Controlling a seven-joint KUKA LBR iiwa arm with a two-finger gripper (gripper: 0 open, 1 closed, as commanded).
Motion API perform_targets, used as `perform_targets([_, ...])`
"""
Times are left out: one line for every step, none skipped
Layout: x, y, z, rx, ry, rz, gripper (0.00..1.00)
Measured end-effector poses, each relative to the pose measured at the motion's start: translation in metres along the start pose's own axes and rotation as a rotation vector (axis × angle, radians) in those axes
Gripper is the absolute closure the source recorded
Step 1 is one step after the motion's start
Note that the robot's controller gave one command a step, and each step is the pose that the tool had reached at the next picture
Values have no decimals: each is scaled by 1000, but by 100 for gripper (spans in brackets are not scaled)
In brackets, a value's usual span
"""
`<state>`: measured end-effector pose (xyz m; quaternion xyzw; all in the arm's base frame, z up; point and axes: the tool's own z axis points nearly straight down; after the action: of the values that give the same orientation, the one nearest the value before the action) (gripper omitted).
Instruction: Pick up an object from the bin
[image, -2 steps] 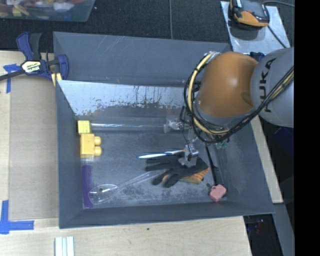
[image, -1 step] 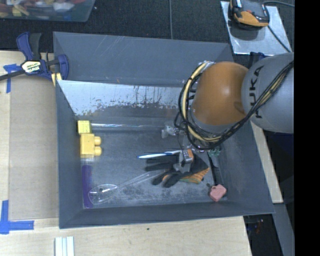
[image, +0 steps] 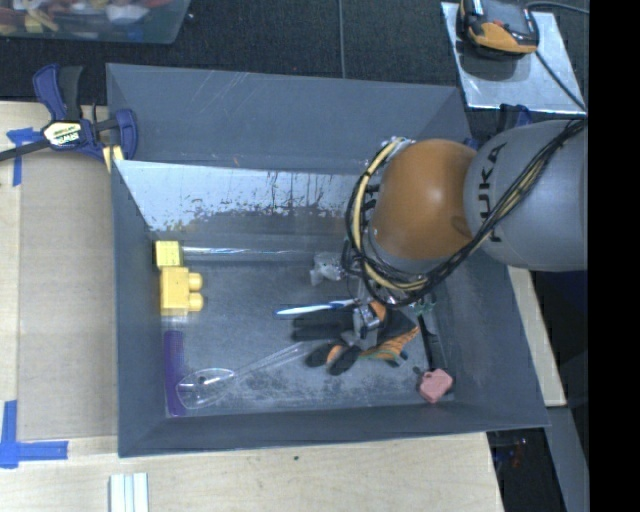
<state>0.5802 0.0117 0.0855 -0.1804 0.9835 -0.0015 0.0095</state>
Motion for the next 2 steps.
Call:
perform_targets([3, 28, 11, 0, -4, 212, 100])
perform_targets([3, 28, 11, 0, -4, 213, 100])
